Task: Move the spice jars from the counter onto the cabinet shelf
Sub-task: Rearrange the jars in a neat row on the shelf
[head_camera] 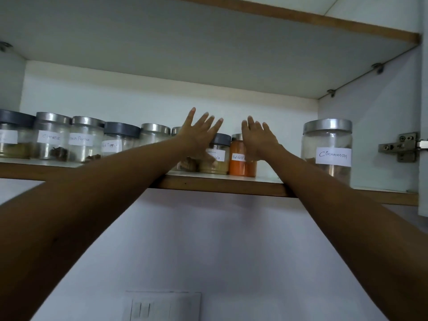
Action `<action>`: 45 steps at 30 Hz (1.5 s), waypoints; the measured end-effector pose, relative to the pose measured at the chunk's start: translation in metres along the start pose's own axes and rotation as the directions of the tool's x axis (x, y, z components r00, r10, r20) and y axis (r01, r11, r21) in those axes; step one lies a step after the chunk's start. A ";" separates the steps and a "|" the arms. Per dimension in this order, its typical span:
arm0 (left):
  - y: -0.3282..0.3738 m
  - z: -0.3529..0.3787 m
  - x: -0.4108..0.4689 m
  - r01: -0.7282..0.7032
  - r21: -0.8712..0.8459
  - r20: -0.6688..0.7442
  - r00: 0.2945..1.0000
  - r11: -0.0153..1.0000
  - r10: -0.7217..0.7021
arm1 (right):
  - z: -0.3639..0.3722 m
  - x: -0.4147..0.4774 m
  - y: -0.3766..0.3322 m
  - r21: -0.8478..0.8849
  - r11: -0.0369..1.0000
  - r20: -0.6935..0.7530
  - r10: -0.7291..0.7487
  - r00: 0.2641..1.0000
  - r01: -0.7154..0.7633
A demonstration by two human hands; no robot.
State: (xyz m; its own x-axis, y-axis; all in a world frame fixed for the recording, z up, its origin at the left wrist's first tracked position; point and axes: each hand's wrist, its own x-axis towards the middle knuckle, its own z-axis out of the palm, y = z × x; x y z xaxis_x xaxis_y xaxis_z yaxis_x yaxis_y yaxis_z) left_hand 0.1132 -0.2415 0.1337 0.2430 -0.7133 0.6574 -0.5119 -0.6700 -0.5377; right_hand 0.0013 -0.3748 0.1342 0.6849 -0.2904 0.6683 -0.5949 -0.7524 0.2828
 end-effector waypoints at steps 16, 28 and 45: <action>0.061 -0.087 -0.081 -0.140 -0.539 -0.446 0.884 0.831 -0.140 | -0.063 -0.134 0.067 0.193 0.978 -0.630 0.063 0.774 0.077; 0.121 -0.107 -0.047 -0.181 -0.502 -0.278 0.960 0.845 0.041 | -0.057 -0.163 0.148 0.341 0.939 -0.121 -0.003 0.993 0.044; 0.128 -0.086 -0.046 -0.006 -0.622 -0.083 0.995 0.783 -0.058 | -0.034 -0.127 0.139 0.303 0.953 -0.130 0.021 0.991 0.020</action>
State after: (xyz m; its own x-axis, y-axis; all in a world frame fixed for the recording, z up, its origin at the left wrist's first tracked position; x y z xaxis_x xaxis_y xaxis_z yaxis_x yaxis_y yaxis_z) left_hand -0.0342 -0.2764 0.0798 0.2030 -0.6534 0.7293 -0.9148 -0.3922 -0.0968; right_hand -0.1825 -0.4224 0.1122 0.6119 -0.2269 0.7577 -0.4258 -0.9018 0.0739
